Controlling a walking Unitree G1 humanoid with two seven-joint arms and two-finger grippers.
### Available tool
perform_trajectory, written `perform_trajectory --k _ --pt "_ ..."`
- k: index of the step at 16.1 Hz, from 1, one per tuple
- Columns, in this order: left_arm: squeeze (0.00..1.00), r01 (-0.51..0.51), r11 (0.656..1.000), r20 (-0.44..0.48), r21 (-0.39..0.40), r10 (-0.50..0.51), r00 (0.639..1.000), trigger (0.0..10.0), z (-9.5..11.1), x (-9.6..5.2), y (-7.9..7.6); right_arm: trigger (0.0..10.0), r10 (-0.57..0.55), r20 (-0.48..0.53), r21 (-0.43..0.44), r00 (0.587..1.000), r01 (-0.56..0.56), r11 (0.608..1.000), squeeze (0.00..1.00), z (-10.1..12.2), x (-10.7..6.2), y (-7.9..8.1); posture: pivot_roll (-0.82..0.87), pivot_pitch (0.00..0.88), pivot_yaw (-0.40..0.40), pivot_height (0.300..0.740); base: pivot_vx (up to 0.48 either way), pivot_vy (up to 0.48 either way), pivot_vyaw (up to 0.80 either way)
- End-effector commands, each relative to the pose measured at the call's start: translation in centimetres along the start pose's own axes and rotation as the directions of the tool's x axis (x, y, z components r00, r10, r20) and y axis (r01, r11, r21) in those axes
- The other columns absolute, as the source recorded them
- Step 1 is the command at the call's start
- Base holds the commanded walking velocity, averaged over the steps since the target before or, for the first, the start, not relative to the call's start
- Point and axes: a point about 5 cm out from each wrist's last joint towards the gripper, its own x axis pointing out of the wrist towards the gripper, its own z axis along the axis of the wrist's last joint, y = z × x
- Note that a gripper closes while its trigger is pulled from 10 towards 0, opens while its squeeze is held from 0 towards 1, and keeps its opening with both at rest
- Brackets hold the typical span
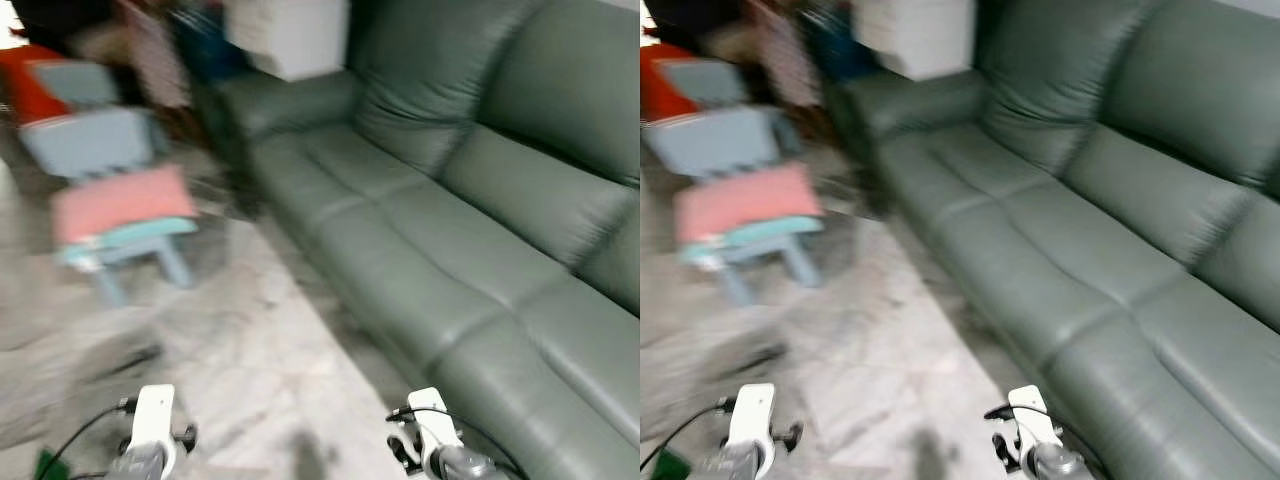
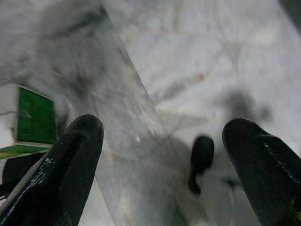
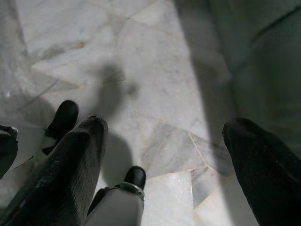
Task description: Move the pillow to the sofa
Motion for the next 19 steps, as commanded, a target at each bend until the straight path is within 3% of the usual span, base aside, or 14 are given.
perform_trajectory --k 1,7,16,19 --pt "0.0 -0.005 1.0 -0.022 -0.002 0.005 1.0 10.0 -0.68 -0.11 0.25 10.0 -0.011 -0.013 0.006 1.0 0.011 1.0 0.0 -0.43 -0.1 -0.3 -0.09 0.0 0.017 0.74 0.0 0.0 0.8" --pt "0.0 -0.008 1.0 -0.026 -0.008 0.008 1.0 10.0 -0.66 -0.12 0.53 10.0 -0.01 -0.014 0.01 1.0 0.011 1.0 0.0 -0.62 -0.14 -0.3 -0.09 0.0 0.021 0.74 0.0 0.0 0.74" --pt "0.0 0.007 1.0 -0.038 0.013 -0.006 0.999 10.0 -0.75 -0.12 0.43 10.0 -0.006 -0.013 0.013 1.0 0.006 1.0 0.0 -0.84 -0.19 -0.33 -0.09 0.0 0.023 0.74 0.0 0.0 0.0" --pt "0.0 0.01 1.0 -0.041 0.009 -0.01 0.999 10.0 -0.87 -0.14 0.43 10.0 -0.003 -0.014 0.011 1.0 0.003 1.0 0.0 -0.93 -0.2 -0.27 -0.09 0.0 0.022 0.74 0.289 0.0 0.0"
